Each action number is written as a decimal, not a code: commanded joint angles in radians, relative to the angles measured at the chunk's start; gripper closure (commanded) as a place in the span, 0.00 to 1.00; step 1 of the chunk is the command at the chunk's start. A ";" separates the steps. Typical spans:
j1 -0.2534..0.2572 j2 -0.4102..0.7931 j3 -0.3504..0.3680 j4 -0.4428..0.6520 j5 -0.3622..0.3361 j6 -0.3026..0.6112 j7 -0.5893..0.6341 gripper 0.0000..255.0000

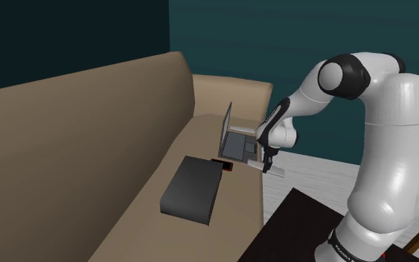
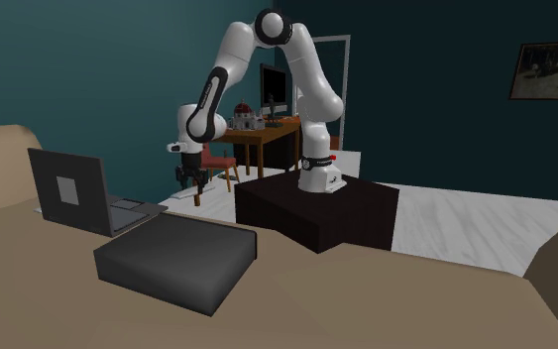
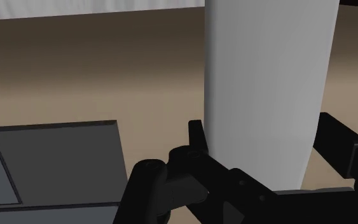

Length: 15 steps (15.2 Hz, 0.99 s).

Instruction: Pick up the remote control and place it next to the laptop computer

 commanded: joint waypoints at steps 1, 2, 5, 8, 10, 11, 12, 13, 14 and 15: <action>-0.014 0.027 0.018 0.004 0.019 0.024 -0.017 1.00; -0.021 0.042 0.027 0.009 0.028 0.034 -0.024 1.00; -0.039 0.080 0.050 0.021 0.048 0.061 -0.041 1.00; -0.039 0.080 0.050 0.021 0.048 0.061 -0.041 1.00; -0.039 0.080 0.050 0.021 0.048 0.061 -0.041 1.00; -0.039 0.080 0.050 0.021 0.048 0.061 -0.041 1.00; -0.039 0.080 0.050 0.021 0.048 0.061 -0.041 1.00; -0.039 0.080 0.050 0.021 0.048 0.061 -0.041 0.00; -0.039 0.080 0.050 0.021 0.048 0.061 -0.041 0.00; -0.039 0.080 0.050 0.021 0.048 0.061 -0.041 0.00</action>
